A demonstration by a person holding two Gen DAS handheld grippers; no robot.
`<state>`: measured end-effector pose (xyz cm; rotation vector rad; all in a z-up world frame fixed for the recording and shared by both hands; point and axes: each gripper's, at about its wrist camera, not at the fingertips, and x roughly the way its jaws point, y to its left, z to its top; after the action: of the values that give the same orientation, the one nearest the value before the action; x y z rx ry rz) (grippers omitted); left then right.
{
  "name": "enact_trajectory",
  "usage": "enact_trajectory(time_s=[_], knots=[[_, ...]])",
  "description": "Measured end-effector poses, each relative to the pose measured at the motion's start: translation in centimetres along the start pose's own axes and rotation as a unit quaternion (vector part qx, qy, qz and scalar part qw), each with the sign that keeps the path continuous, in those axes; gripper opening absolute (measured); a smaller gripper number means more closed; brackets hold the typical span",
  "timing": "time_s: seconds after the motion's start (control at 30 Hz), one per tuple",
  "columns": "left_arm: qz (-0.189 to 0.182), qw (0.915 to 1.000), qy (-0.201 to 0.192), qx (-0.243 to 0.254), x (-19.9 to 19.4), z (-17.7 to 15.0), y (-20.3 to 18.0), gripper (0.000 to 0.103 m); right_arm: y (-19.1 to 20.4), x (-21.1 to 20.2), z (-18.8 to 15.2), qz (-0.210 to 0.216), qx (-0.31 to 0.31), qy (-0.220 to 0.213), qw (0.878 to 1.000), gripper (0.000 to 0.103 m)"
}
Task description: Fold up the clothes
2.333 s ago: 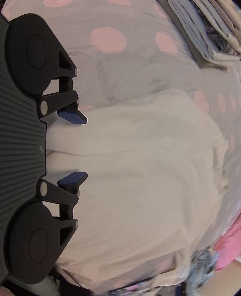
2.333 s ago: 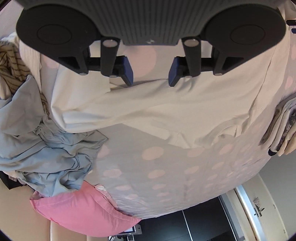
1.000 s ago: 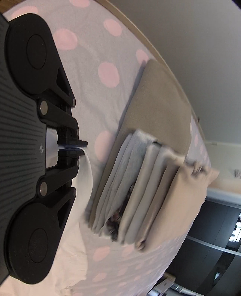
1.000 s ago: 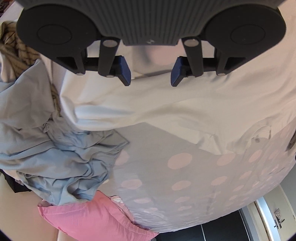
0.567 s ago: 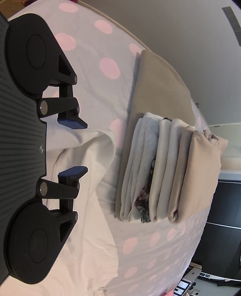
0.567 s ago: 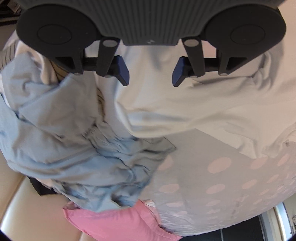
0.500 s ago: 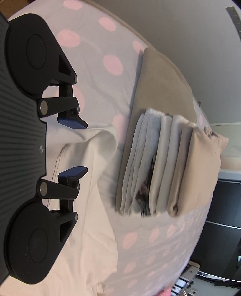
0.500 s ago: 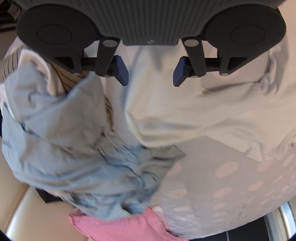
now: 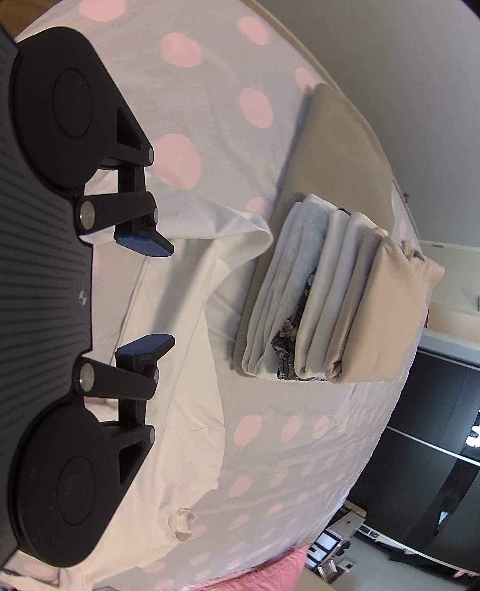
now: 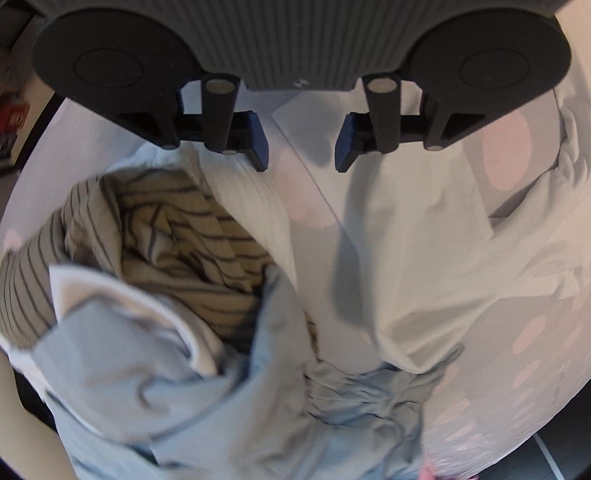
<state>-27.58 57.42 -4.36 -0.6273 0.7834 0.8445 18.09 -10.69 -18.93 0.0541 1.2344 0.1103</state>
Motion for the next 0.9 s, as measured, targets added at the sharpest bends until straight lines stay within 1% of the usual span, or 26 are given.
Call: enact_trajectory(time_s=[0.03,0.1,0.13,0.17,0.3,0.37,0.47,0.57,0.7,0.8,0.9], knots=[[0.001,1.0000,0.000,-0.003,-0.1,-0.1,0.1,0.044,-0.1,0.5,-0.2,0.002,0.010,0.009,1.000,0.042],[0.003,1.0000,-0.001,-0.007,-0.2,-0.2,0.3,0.044,0.4,1.0,-0.8,-0.011,0.002,0.011,1.000,0.036],[0.004,0.9999,-0.001,-0.010,-0.2,-0.2,0.3,0.044,0.8,0.9,-1.0,-0.015,-0.006,0.008,1.000,0.025],[0.003,0.9999,0.000,-0.013,-0.1,-0.2,0.4,0.044,1.2,0.6,-1.0,-0.013,-0.010,0.002,1.000,0.004],[-0.008,0.9995,0.004,-0.029,0.1,0.0,0.5,0.044,2.8,-1.9,-1.0,-0.015,-0.041,-0.034,0.998,0.004],[-0.018,0.9992,0.006,-0.034,0.2,0.0,0.4,0.044,3.4,-3.9,-0.5,-0.025,-0.062,-0.059,0.996,0.004],[-0.027,0.9992,0.008,-0.027,0.2,0.0,-0.1,0.044,3.3,-7.1,0.8,-0.046,-0.087,-0.090,0.991,0.004],[-0.027,0.9993,0.009,-0.022,0.2,-0.1,-0.4,0.044,1.8,-10.3,3.0,-0.068,-0.089,-0.114,0.987,0.004],[-0.025,0.9995,0.010,-0.017,0.2,-0.3,-0.6,0.044,-1.7,-14.1,6.5,-0.112,-0.084,-0.147,0.979,0.004],[-0.019,0.9996,0.012,-0.017,0.3,-0.4,-0.6,0.044,-3.9,-15.0,8.9,-0.141,-0.076,-0.155,0.975,0.004],[-0.011,0.9997,0.016,-0.017,0.5,-0.5,-0.5,0.044,-5.3,-14.3,10.5,-0.165,-0.076,-0.143,0.973,0.004]])
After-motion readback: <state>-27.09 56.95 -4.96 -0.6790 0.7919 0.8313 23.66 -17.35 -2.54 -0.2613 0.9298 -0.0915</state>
